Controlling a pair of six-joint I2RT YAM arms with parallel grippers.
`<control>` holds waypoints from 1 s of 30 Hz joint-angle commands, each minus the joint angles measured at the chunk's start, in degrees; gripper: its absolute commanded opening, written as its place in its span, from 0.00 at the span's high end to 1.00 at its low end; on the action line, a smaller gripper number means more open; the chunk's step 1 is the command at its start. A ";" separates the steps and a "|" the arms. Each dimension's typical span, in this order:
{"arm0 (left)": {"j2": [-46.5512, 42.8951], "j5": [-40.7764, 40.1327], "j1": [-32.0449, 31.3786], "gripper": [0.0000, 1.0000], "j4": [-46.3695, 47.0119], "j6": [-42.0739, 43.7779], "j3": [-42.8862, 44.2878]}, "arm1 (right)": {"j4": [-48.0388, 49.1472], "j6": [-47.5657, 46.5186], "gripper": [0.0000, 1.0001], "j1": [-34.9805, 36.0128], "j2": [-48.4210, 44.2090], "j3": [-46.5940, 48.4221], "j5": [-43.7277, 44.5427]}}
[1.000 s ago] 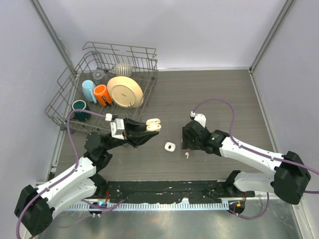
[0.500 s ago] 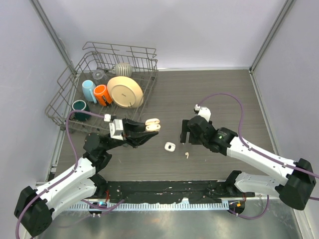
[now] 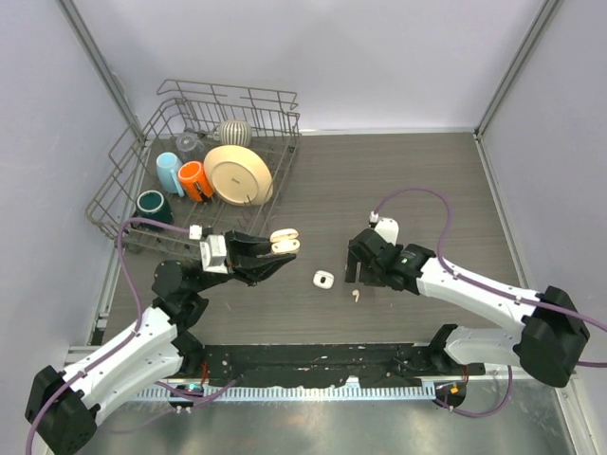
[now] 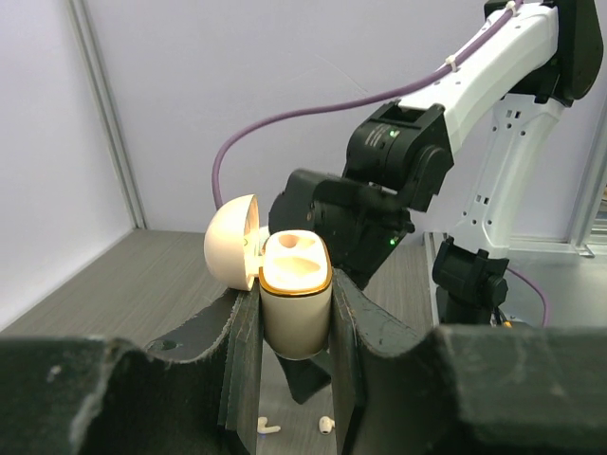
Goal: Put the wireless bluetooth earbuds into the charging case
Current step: Pick up the earbud from the center of the board.
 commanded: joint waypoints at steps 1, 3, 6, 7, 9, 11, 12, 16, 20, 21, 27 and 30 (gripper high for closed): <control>-0.76 -0.81 -0.17 1.00 0.01 1.66 0.21 | 2.18 1.51 0.19 0.16 2.45 -2.73 -2.46; -0.76 -0.81 -0.17 1.00 -0.08 1.66 0.13 | 3.14 1.86 0.24 0.16 2.72 -3.96 -2.47; -1.20 -1.25 -0.17 1.00 -0.26 1.66 -0.13 | 3.59 2.21 0.33 0.16 3.94 -4.41 -2.56; -1.46 -1.42 -0.17 1.00 -0.26 1.66 -0.22 | 3.68 2.21 0.35 0.16 4.21 -4.41 -2.64; -1.55 -1.51 -0.17 1.00 -0.34 1.66 -0.22 | 4.38 2.04 0.36 0.16 5.35 -4.58 -2.82; -1.46 -1.42 -0.17 1.00 -0.43 1.75 -0.31 | 5.43 1.86 0.37 0.16 6.23 -4.85 -3.87; -1.46 -1.60 -0.17 1.00 -0.35 1.75 -0.22 | 5.78 1.86 0.37 0.16 6.49 -4.94 -4.05; -1.29 -1.60 -0.17 1.00 -0.34 1.66 -0.31 | 7.54 1.51 0.39 0.24 7.37 -5.02 -5.02; -1.11 -1.69 -0.17 1.00 -0.34 1.57 -0.40 | 8.33 1.07 0.43 0.24 8.87 -4.59 -5.45; -1.11 -1.69 -0.17 1.00 -0.34 1.66 -0.23 | 8.60 0.90 0.43 0.24 9.74 -4.50 -5.63; -1.03 -1.78 -0.17 1.00 -0.52 1.83 -0.14 | 9.21 0.19 0.47 0.33 12.03 -4.23 -5.72; -0.94 -1.78 -0.17 1.00 -0.43 1.75 -0.14 | 9.65 0.11 0.49 0.24 12.91 -4.32 -5.72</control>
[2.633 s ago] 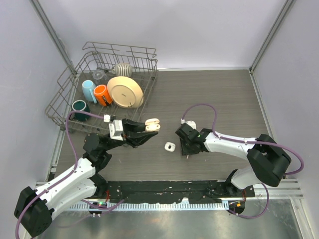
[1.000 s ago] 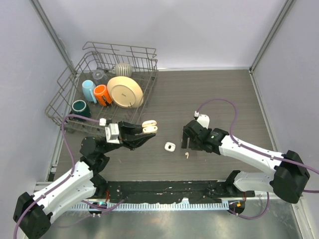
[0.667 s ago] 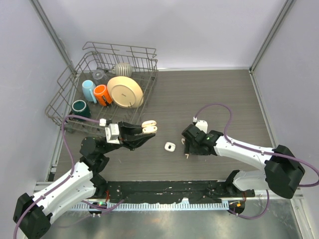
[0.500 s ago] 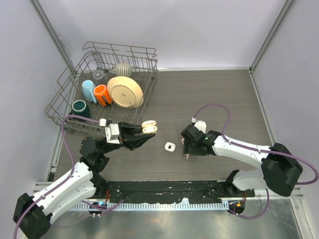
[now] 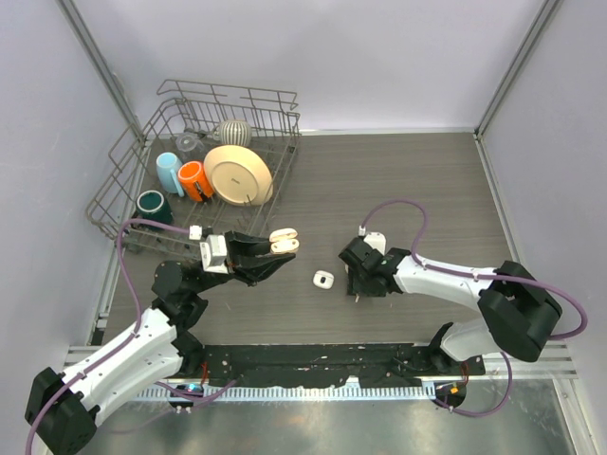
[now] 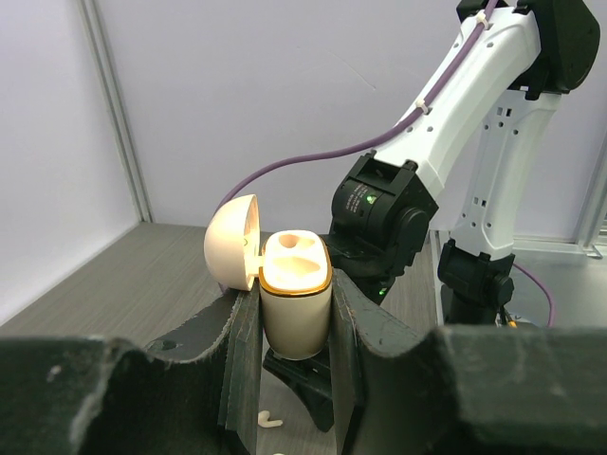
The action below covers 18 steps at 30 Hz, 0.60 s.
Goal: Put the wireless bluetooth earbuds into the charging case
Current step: Pick up the earbud from the center of the board.
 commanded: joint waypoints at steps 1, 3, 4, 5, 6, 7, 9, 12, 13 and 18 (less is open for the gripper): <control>-0.13 -0.75 -0.17 1.00 0.95 1.07 0.21 | 2.00 -0.51 0.50 0.24 0.87 0.97 0.62; -0.13 -0.75 -0.17 1.00 0.94 1.16 0.21 | 2.35 -0.60 0.50 0.24 1.22 1.06 0.62; -0.04 -0.75 -0.17 1.00 0.94 1.16 0.21 | 2.36 -0.68 0.51 0.24 1.40 1.14 0.71; -0.13 -0.75 -0.17 1.00 0.86 1.07 0.21 | 2.18 -0.77 0.51 0.16 1.83 1.32 0.71; -0.13 -0.75 -0.17 1.00 0.86 1.07 0.21 | 2.09 -0.77 0.52 0.24 1.92 1.49 0.71; -0.22 -0.75 -0.17 1.00 0.68 1.24 0.21 | 2.09 -0.77 0.53 0.24 2.10 1.50 0.71; -0.30 -0.75 -0.17 1.00 0.59 1.16 0.21 | 1.92 -0.77 0.54 0.24 2.28 1.67 0.62; -0.48 -0.92 -0.17 1.00 0.24 1.42 0.13 | 1.74 -0.69 0.56 0.24 2.28 1.76 0.18; -0.57 -0.92 -0.17 1.00 0.15 1.51 0.21 | 1.65 -0.77 0.57 0.24 2.19 1.76 0.27; -0.65 -1.10 -0.17 1.00 -0.11 1.60 0.21 | 1.30 -0.33 0.60 0.51 2.19 1.94 -0.08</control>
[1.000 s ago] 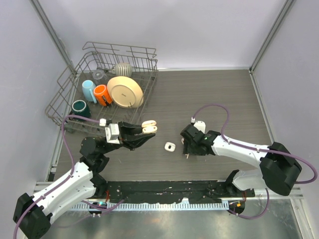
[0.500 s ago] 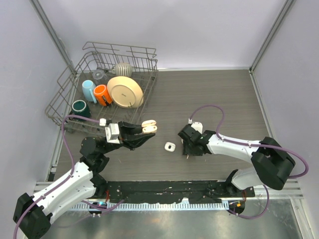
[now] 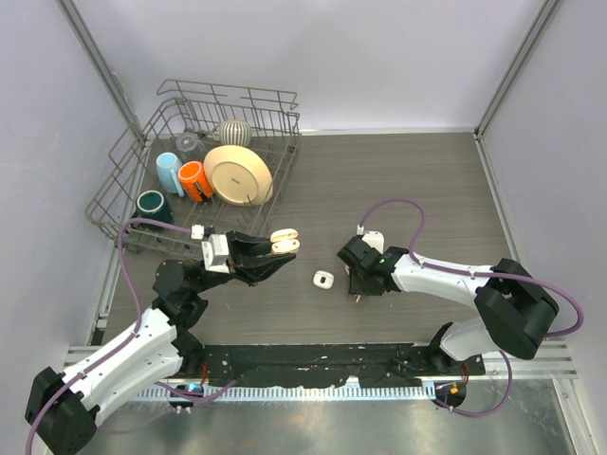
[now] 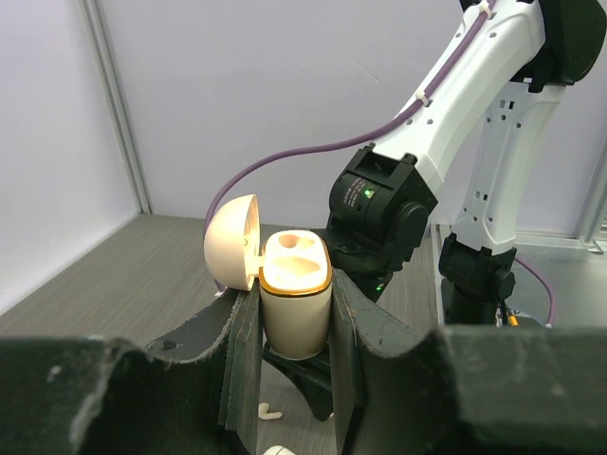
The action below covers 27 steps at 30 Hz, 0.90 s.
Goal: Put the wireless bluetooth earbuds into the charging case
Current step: Pick up the earbud from the center of the board.
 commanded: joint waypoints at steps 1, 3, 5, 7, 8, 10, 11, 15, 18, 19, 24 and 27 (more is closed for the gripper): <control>-0.74 -0.90 -0.17 1.00 1.00 1.31 0.21 | 0.97 0.54 0.64 0.42 0.62 0.93 -0.26; -0.57 -0.90 -0.17 1.00 1.00 1.40 0.30 | 1.32 0.37 0.65 0.68 0.61 0.58 -0.17; -0.22 -0.90 -0.17 1.00 1.09 1.31 0.30 | 1.50 0.11 0.67 0.68 0.88 0.23 0.09; -0.04 -0.73 -0.17 1.00 1.27 1.31 0.39 | 1.15 0.10 0.68 0.77 1.14 0.14 0.00; -0.04 -0.64 -0.17 1.00 1.27 1.31 0.39 | 0.98 0.02 0.68 0.77 1.23 0.14 -0.08; -0.04 -0.73 -0.17 1.00 1.27 1.31 0.39 | 0.97 0.10 0.68 0.95 1.05 -0.04 0.00; 0.05 -0.81 -0.17 1.00 1.27 1.31 0.30 | 0.89 0.19 0.68 0.86 0.79 -0.12 0.09; 0.05 -0.90 -0.17 1.00 1.36 1.31 0.30 | 0.89 0.02 0.74 0.86 0.70 0.14 0.36; 0.14 -0.99 -0.17 1.00 1.36 1.31 0.39 | 0.97 -0.33 0.85 0.86 0.62 0.49 0.62; 0.05 -1.08 -0.17 1.00 1.36 1.31 0.39 | 0.89 -0.51 0.88 0.86 0.53 0.75 0.79; -0.04 -2.04 -0.17 1.00 1.36 1.22 0.13 | 0.54 -0.86 0.99 0.86 -2.10 1.37 2.73; -0.13 -2.66 -0.17 1.00 1.44 1.23 0.04 | 0.10 -1.04 0.99 0.86 -3.51 1.89 3.61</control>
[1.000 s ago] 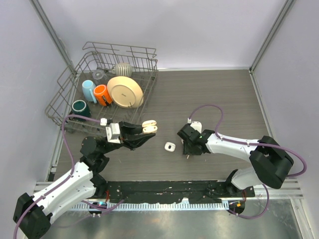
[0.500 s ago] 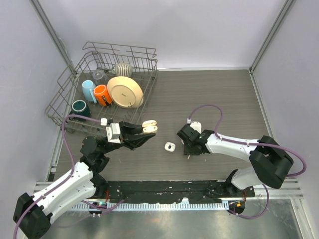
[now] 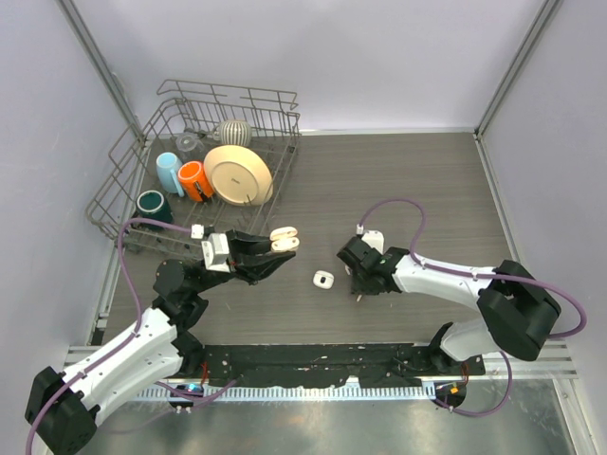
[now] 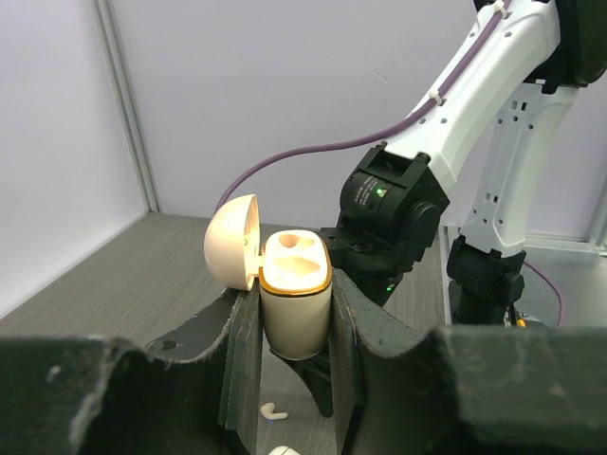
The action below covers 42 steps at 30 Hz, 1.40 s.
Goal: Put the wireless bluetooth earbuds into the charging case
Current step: Pick up the earbud from the center of the board, then place the earbud in the charging case.
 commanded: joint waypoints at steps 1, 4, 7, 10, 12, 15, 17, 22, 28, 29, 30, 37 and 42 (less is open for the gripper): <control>-0.22 -1.85 -0.17 1.00 1.60 0.90 -0.05 | -0.10 -0.93 0.99 0.42 -4.25 1.98 3.39; -0.13 -2.38 -0.17 1.00 1.86 0.55 0.04 | -0.10 -0.93 0.99 0.51 -6.98 2.25 4.18; -0.04 -3.34 -0.17 1.00 2.30 0.11 -0.05 | -0.28 -1.37 0.99 0.51 -10.57 3.03 5.50; 0.40 -4.49 -0.17 1.00 3.00 -0.42 -0.22 | -0.19 -2.95 0.99 0.77 -14.88 5.40 8.82; 0.66 -5.19 -0.17 1.00 3.70 -0.77 -0.14 | -2.29 -4.62 0.99 1.12 -16.74 8.12 11.72; 1.45 -6.07 -0.26 1.00 4.41 -1.04 0.04 | -3.35 -8.38 0.99 2.70 -20.17 14.01 18.76; 2.24 -6.16 -0.17 1.00 4.85 -1.39 0.13 | -3.09 -10.85 0.99 4.46 -21.49 18.49 23.15; 4.00 -4.94 -0.26 1.00 5.99 -2.44 0.56 | 0.59 -18.49 0.99 9.20 -21.93 27.36 27.56; 5.23 -3.44 -0.17 1.00 5.82 -1.65 1.18 | 7.71 -27.71 0.99 18.78 -18.25 34.58 32.65; 5.41 -3.26 -0.17 1.00 5.38 -1.48 1.35 | 8.76 -28.69 0.99 20.18 -17.89 35.03 33.53; 5.50 -3.26 -0.17 1.00 5.20 -1.30 1.62 | 11.12 -29.75 0.99 22.29 -17.45 35.38 35.10; 6.02 -2.91 -0.17 1.00 4.41 -1.04 2.06 | 18.00 -37.23 0.99 29.16 -14.29 36.44 37.41; 5.94 -2.73 -0.26 1.00 3.44 -0.51 2.85 | 20.20 -38.28 0.99 29.95 -14.02 35.21 36.53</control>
